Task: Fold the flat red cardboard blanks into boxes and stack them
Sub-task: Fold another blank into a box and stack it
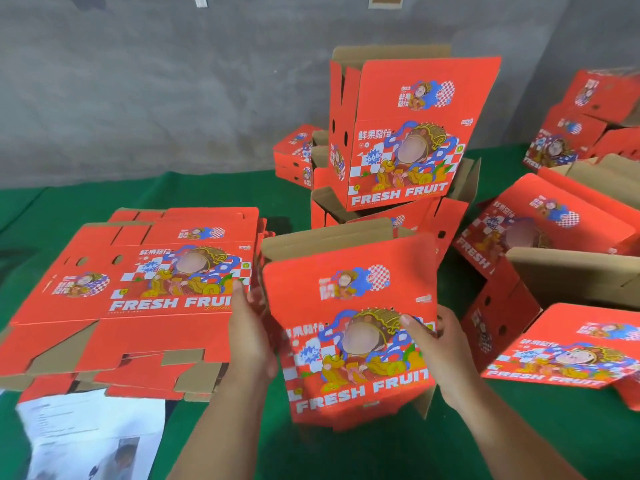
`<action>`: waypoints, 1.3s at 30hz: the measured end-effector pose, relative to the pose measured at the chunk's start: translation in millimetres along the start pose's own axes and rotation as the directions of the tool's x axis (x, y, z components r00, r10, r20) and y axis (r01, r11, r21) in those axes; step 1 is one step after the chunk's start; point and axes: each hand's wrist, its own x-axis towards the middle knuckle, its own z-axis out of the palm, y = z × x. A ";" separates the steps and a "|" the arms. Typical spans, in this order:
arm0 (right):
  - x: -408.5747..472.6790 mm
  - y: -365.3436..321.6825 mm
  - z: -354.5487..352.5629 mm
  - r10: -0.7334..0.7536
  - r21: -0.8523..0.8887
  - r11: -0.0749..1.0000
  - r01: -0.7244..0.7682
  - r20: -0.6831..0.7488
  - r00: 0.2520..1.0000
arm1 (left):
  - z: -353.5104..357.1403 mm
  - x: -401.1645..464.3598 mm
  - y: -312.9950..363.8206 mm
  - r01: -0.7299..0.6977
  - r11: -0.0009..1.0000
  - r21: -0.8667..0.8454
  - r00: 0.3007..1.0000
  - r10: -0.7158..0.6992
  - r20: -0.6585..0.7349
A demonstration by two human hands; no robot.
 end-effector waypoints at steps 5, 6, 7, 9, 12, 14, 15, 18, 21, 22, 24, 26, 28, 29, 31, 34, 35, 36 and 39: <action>12.0 9.5 -15.4 0.101 0.011 0.995 -0.101 -0.229 0.968 | -32.0 -5.3 -32.6 -0.113 0.849 0.517 0.989 0.048 0.138; 12.8 11.9 -18.6 0.126 0.006 0.992 -0.129 -0.241 0.962 | -39.8 -9.7 -42.1 -0.034 0.820 0.571 0.986 -0.065 0.153; 13.2 12.2 -21.1 0.136 -0.003 0.990 -0.142 -0.257 0.957 | -48.4 -12.0 -53.5 0.056 0.805 0.590 0.964 -0.198 0.180; 15.1 12.3 -27.9 0.134 -0.014 0.989 -0.144 -0.299 0.945 | -62.9 -14.3 -74.3 0.167 0.803 0.571 0.920 -0.336 0.204; 18.9 10.9 -41.5 0.163 0.007 0.985 -0.170 -0.337 0.927 | -71.4 -15.3 -95.8 0.180 0.767 0.615 0.961 -0.271 0.056; 22.7 10.6 -50.5 0.233 0.048 0.972 -0.230 -0.323 0.917 | -74.7 -17.9 -98.1 0.174 0.737 0.653 0.974 -0.225 -0.005; 24.4 9.6 -53.4 0.285 0.083 0.959 -0.272 -0.297 0.912 | -74.8 -20.3 -95.0 0.162 0.727 0.667 0.976 -0.219 0.002; 29.1 0.5 -60.6 0.418 0.129 0.908 -0.399 -0.212 0.883 | -76.6 -22.7 -92.8 0.084 0.643 0.762 0.987 -0.158 0.025; 36.8 -12.9 -71.5 0.467 0.116 0.884 -0.453 -0.167 0.868 | -79.7 -20.2 -89.2 0.005 0.624 0.782 0.994 -0.091 0.067; 40.6 -17.1 -75.6 0.483 0.106 0.875 -0.472 -0.147 0.863 | -81.7 -20.0 -87.2 -0.018 0.693 0.720 0.995 -0.057 0.080; 47.8 -25.9 -80.2 0.485 0.104 0.874 -0.475 -0.119 0.866 | -84.6 -20.7 -77.1 -0.043 0.716 0.696 0.999 0.028 0.033; 50.9 -34.0 -80.6 0.407 0.085 0.913 -0.398 -0.135 0.903 | -85.1 -22.8 -65.2 -0.053 0.672 0.739 0.998 0.066 0.012; 50.3 -36.5 -82.0 0.328 -0.010 0.943 -0.333 -0.157 0.932 | -84.4 -25.6 -54.3 -0.045 0.639 0.768 0.999 0.026 0.037; 47.8 -37.3 -83.1 0.304 -0.067 0.946 -0.317 -0.152 0.940 | -84.6 -26.3 -48.8 -0.036 0.629 0.776 0.999 0.002 0.045; 39.7 -39.2 -85.9 0.272 -0.141 0.949 -0.281 -0.077 0.959 | -84.9 -31.1 -37.4 -0.005 0.668 0.744 0.997 -0.051 0.052; 19.6 -40.4 -87.5 0.241 -0.147 0.963 -0.226 0.094 0.966 | -83.5 -39.5 -30.4 -0.091 0.674 0.733 0.990 -0.021 0.141; 12.3 -39.8 -85.8 0.228 -0.124 0.969 -0.212 0.133 0.965 | -82.4 -41.0 -30.8 -0.127 0.666 0.735 0.984 -0.009 0.179; 5.8 -38.1 -82.8 0.223 -0.106 0.972 -0.208 0.156 0.962 | -81.1 -41.2 -31.5 -0.141 0.694 0.706 0.978 -0.014 0.209; -10.4 -27.7 -66.5 0.211 -0.137 0.973 -0.187 0.187 0.959 | -70.6 -47.6 -36.1 -0.133 0.781 0.610 0.968 -0.029 0.249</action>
